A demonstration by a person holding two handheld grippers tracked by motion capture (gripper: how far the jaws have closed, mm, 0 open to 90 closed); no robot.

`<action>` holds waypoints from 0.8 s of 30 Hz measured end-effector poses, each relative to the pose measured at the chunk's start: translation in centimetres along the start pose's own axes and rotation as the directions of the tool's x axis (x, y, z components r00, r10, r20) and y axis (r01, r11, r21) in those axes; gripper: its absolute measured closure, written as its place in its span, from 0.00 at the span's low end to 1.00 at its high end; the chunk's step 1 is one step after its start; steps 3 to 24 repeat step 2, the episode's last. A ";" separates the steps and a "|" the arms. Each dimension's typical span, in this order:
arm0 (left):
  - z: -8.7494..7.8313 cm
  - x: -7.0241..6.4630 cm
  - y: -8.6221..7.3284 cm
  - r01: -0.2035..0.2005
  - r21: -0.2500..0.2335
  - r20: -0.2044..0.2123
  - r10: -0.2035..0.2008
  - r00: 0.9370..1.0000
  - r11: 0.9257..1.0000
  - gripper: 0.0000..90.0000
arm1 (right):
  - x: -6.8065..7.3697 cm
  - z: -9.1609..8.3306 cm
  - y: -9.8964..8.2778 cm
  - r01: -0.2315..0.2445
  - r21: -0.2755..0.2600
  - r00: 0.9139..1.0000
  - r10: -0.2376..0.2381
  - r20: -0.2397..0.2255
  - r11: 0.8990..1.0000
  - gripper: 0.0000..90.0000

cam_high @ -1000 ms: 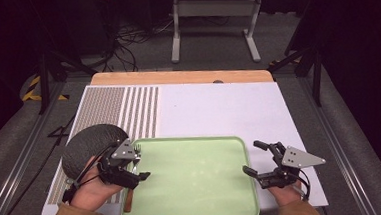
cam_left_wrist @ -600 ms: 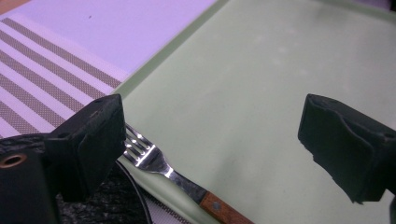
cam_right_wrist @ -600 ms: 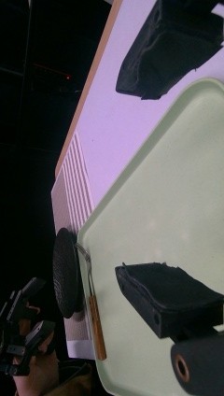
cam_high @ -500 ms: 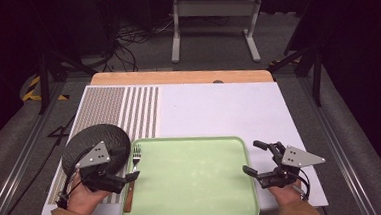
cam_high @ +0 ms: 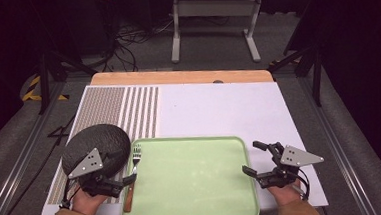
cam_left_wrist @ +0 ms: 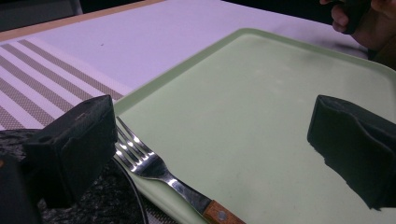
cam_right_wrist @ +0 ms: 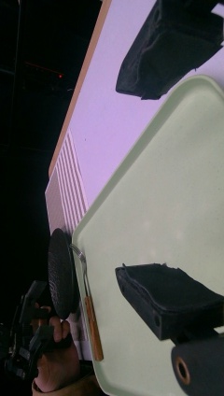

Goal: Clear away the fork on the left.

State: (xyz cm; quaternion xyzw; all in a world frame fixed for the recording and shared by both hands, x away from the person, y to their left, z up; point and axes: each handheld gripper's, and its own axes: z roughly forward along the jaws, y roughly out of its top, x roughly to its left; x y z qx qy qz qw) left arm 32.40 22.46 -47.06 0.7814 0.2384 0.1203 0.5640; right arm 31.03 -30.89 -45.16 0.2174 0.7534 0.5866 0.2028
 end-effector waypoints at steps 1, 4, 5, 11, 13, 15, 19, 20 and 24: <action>0.2 0.1 0.0 0.011 -0.008 0.002 -0.011 1.000 1.000 0.02 | 0.0 0.0 0.0 -0.002 0.002 1.000 0.002 0.000 1.000 0.12; 0.2 0.1 0.0 0.011 -0.008 0.002 -0.011 1.000 1.000 0.01 | 0.0 0.0 0.0 -0.002 0.002 1.000 0.002 0.000 1.000 0.12; 0.2 0.1 0.0 0.011 -0.008 0.002 -0.011 1.000 1.000 0.01 | 0.0 0.0 0.0 -0.002 0.002 1.000 0.002 0.000 1.000 0.12; 0.2 0.1 0.0 0.011 -0.008 0.002 -0.011 1.000 1.000 0.01 | 0.0 0.0 0.0 -0.002 0.002 1.000 0.002 0.000 1.000 0.12; 0.2 0.1 0.0 0.011 -0.008 0.002 -0.011 1.000 1.000 0.01 | 0.0 0.0 0.0 -0.002 0.002 1.000 0.002 0.000 1.000 0.12; 0.2 0.1 0.0 0.011 -0.008 0.002 -0.011 1.000 1.000 0.01 | 0.0 0.0 0.0 -0.002 0.002 1.000 0.002 0.000 1.000 0.12; 0.2 0.1 0.0 0.011 -0.008 0.002 -0.011 1.000 1.000 0.01 | 0.0 0.0 0.0 -0.002 0.002 1.000 0.002 0.000 1.000 0.12; 0.2 0.1 0.0 0.011 -0.008 0.002 -0.011 1.000 1.000 0.01 | 0.0 0.0 0.0 -0.002 0.002 1.000 0.002 0.000 1.000 0.12; 0.2 0.1 0.0 0.011 -0.008 0.002 -0.011 1.000 1.000 0.01 | 0.0 0.0 0.0 -0.002 0.002 1.000 0.002 0.000 1.000 0.12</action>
